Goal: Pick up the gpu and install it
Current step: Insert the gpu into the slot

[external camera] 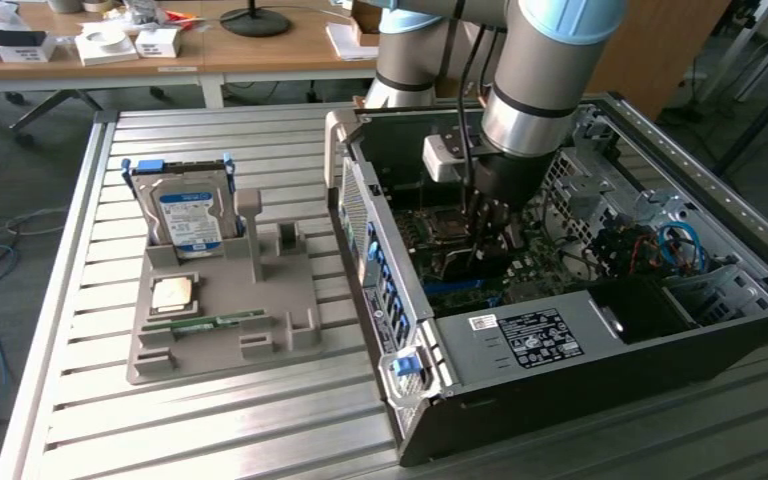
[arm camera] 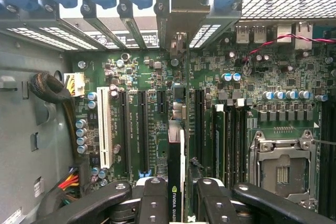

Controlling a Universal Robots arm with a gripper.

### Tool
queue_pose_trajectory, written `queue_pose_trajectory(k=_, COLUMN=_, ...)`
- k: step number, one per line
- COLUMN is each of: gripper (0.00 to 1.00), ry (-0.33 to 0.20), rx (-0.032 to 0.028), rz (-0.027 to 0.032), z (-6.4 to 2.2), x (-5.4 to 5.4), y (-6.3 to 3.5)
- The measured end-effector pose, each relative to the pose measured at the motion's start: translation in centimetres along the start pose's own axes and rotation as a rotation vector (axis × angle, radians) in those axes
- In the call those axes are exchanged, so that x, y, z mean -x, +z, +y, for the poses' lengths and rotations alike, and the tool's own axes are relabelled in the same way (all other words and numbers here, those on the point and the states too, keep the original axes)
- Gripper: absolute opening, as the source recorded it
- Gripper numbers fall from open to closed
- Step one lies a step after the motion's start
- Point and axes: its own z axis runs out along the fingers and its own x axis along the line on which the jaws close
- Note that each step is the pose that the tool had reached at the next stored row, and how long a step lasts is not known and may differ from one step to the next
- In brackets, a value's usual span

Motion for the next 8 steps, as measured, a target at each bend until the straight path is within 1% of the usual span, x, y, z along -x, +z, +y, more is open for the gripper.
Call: queue_pose_trajectory(k=8, gripper=0.26, ry=0.000, rx=-0.0001, rz=0.0000, z=0.00, x=0.04, y=0.03)
